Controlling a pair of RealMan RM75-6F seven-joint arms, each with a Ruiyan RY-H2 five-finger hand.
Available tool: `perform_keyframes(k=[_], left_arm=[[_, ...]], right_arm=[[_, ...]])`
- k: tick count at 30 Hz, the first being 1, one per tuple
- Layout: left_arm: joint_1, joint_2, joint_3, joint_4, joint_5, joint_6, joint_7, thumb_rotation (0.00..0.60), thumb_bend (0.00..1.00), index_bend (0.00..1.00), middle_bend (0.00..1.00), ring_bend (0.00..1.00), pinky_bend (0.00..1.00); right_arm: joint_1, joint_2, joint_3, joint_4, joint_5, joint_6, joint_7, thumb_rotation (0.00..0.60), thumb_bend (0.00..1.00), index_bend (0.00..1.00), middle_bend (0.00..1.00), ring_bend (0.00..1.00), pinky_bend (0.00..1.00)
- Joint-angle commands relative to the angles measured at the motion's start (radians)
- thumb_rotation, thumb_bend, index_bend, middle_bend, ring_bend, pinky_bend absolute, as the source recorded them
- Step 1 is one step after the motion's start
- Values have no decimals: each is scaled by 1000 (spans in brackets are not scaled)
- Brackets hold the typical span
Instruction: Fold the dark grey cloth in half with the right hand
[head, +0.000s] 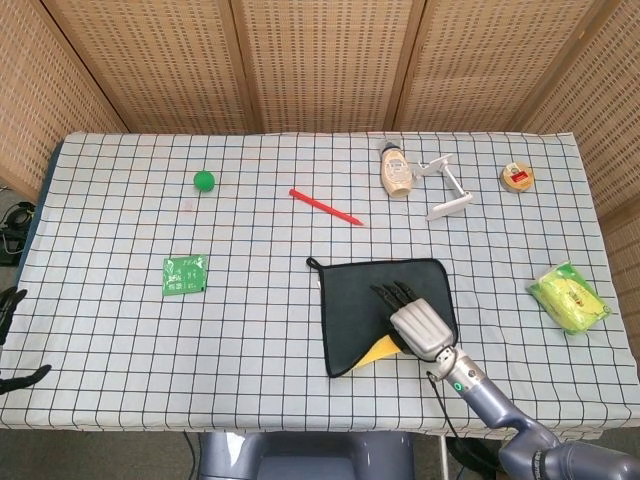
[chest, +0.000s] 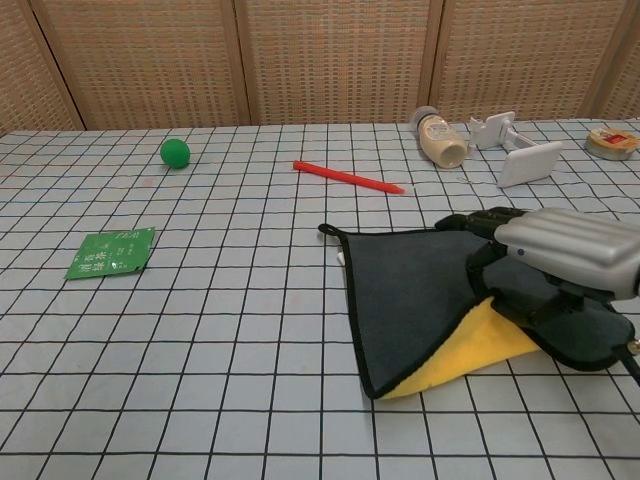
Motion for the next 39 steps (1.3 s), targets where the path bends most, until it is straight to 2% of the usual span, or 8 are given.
perform_keyframes(k=[1, 7, 15, 28, 39], left_arm=[[-4, 1, -5, 3, -11, -7, -6, 600, 0, 0, 0, 0, 0], [-12, 2, -10, 7, -29, -27, -13, 600, 0, 0, 0, 0, 0], [-23, 0, -14, 12, -50, -49, -12, 600, 0, 0, 0, 0, 0], [-37, -3, -24, 24, -85, -78, -16, 600, 0, 0, 0, 0, 0], [-41, -6, -25, 26, -97, -84, -9, 600, 0, 0, 0, 0, 0]], right_arm=[[31, -23, 41, 17, 51, -34, -44, 600, 675, 631, 53, 0, 0], [74, -74, 101, 68, 144, -73, -114, 600, 675, 634, 60, 0, 0], [126, -144, 148, 173, 235, -106, -191, 600, 675, 636, 65, 0, 0], [194, -222, 179, 316, 303, -121, -231, 600, 675, 644, 71, 0, 0], [225, -253, 167, 407, 309, -119, -229, 600, 671, 645, 75, 0, 0]])
